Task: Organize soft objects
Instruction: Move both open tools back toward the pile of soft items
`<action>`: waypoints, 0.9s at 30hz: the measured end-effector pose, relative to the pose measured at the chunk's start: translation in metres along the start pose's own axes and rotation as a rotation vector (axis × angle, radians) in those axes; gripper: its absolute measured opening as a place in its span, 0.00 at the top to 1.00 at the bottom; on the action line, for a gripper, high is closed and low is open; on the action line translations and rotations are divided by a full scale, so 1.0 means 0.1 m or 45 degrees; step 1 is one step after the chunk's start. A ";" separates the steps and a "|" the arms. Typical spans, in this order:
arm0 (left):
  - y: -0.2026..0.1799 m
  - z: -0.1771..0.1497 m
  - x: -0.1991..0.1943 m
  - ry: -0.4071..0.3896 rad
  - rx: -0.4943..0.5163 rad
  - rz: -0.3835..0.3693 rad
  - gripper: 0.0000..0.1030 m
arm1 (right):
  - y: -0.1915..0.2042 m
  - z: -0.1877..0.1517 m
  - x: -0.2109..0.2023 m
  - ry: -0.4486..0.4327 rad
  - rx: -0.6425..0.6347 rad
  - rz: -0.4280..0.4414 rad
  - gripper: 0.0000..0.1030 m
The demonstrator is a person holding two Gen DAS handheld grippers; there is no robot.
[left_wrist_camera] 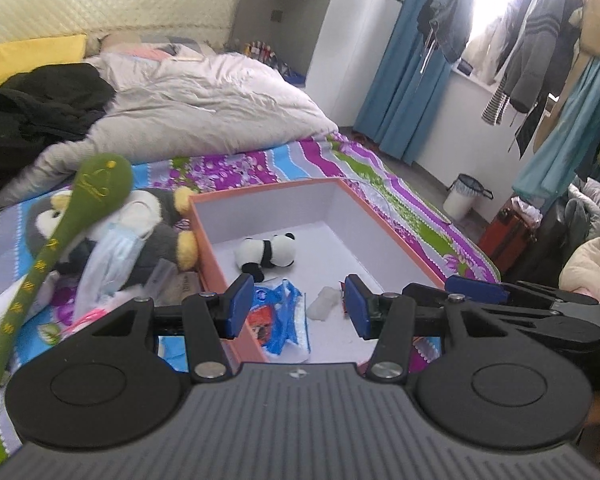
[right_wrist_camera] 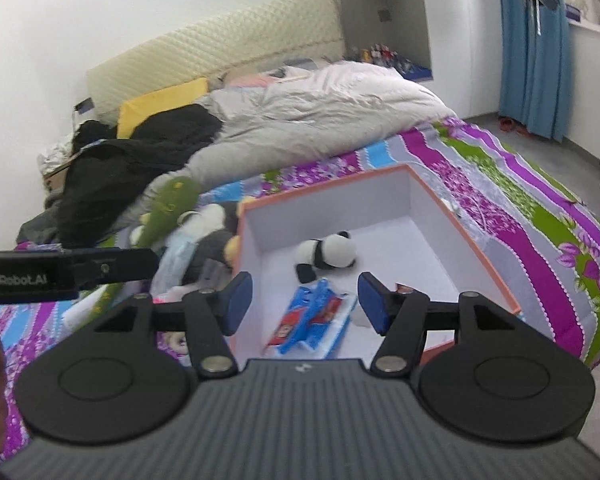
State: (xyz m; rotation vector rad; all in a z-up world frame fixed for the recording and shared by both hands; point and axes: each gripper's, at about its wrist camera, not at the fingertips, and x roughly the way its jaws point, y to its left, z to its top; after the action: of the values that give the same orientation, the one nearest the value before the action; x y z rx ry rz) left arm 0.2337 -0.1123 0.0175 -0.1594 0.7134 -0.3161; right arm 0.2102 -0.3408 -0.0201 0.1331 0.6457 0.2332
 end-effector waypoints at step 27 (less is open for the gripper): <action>0.72 -0.70 -1.05 -0.087 -0.120 0.169 0.44 | 1.04 -0.44 -0.35 -0.065 -0.145 0.201 0.34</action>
State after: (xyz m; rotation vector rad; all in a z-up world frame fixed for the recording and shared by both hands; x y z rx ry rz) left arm 0.1293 -0.0113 0.0120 -0.2105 0.6682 -0.1495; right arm 0.1381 -0.2468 -0.0143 0.0804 0.5703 0.4165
